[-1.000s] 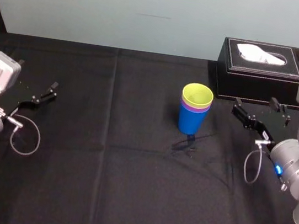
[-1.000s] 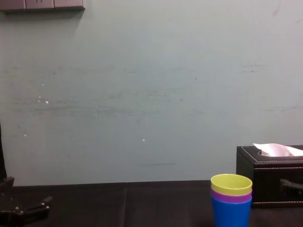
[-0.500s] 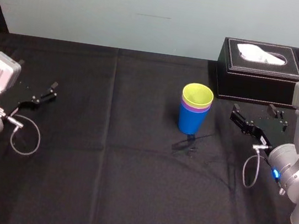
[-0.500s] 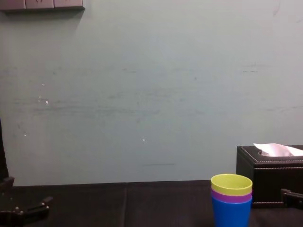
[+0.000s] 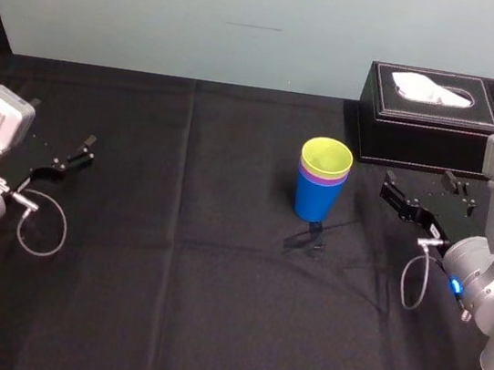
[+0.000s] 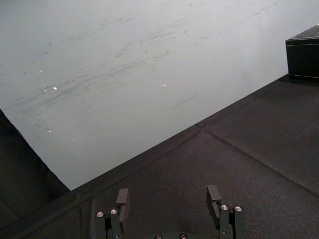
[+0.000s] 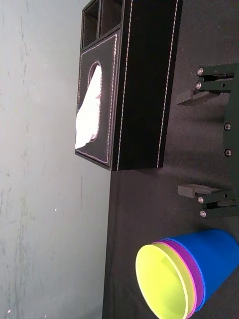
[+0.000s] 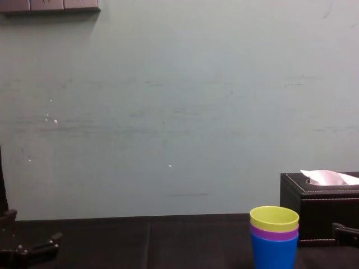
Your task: Stack the three plastic cups sequentially using one hand.
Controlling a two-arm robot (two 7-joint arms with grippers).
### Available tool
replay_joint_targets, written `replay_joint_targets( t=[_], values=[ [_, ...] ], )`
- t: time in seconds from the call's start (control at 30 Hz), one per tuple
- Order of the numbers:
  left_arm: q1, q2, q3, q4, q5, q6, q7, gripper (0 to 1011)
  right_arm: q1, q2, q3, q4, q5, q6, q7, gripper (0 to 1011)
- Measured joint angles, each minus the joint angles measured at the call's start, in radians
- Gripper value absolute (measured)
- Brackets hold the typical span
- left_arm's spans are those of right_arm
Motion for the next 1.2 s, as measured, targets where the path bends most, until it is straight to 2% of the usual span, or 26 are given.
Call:
replay_joint_targets(
  t=[1.2],
  values=[
    [0.0,0.0,0.0,0.0,0.0,0.0,0.0,1011,0.0,0.001,-0.001,-0.001,0.0,0.0,0.002,1000]
  ],
)
